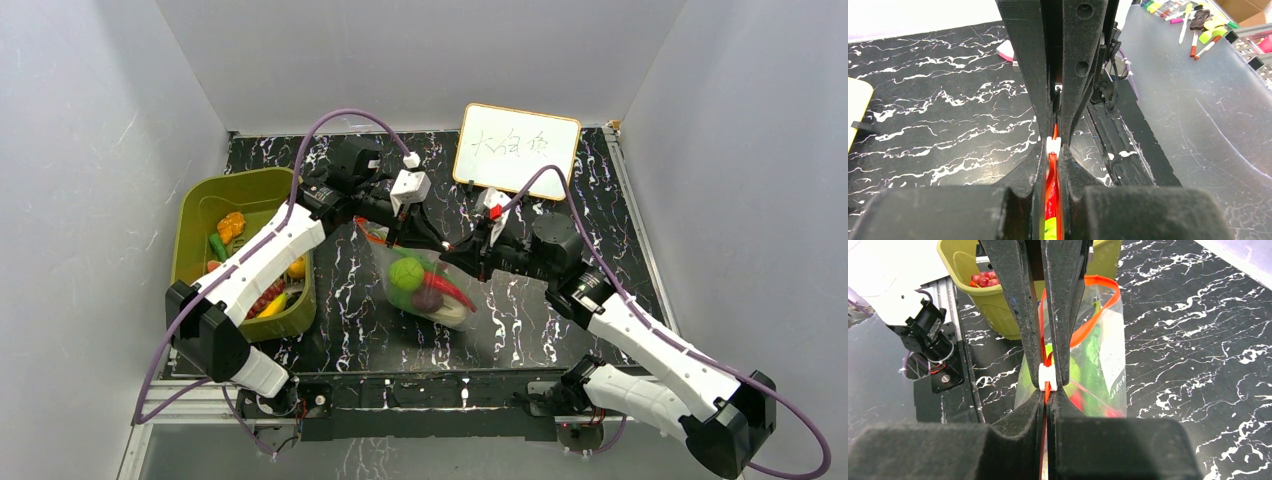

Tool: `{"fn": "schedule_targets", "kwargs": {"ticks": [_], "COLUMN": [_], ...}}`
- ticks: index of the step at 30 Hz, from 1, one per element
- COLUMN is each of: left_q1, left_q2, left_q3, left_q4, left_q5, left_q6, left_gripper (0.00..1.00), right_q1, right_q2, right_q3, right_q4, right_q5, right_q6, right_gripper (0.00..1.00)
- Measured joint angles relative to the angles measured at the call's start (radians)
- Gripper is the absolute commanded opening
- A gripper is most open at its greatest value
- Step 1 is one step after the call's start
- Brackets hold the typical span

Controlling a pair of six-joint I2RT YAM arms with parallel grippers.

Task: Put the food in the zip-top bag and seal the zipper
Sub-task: Zip the zipper food storage bag at the center of the board.

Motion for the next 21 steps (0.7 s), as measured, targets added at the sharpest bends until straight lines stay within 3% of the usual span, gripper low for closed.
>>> {"fn": "schedule_targets", "kwargs": {"ticks": [18, 19, 21], "left_q1": [-0.016, -0.016, -0.015], "left_q2": [-0.019, -0.02, -0.025], "left_q3": [-0.01, -0.013, -0.028], "left_q4": [-0.016, -0.012, 0.007], "left_q5": [-0.095, -0.094, -0.092], "left_q6": [0.004, 0.002, -0.01], "left_gripper": [0.0, 0.0, 0.0], "right_q1": [0.003, 0.003, 0.003], "right_q2": [-0.097, -0.097, -0.097], "right_q3": [-0.049, -0.049, -0.049], "right_q4": [-0.018, -0.018, -0.018], "right_q5": [0.098, 0.095, 0.095], "right_q6": [0.005, 0.01, 0.018], "right_gripper": [0.0, 0.01, 0.16]}}
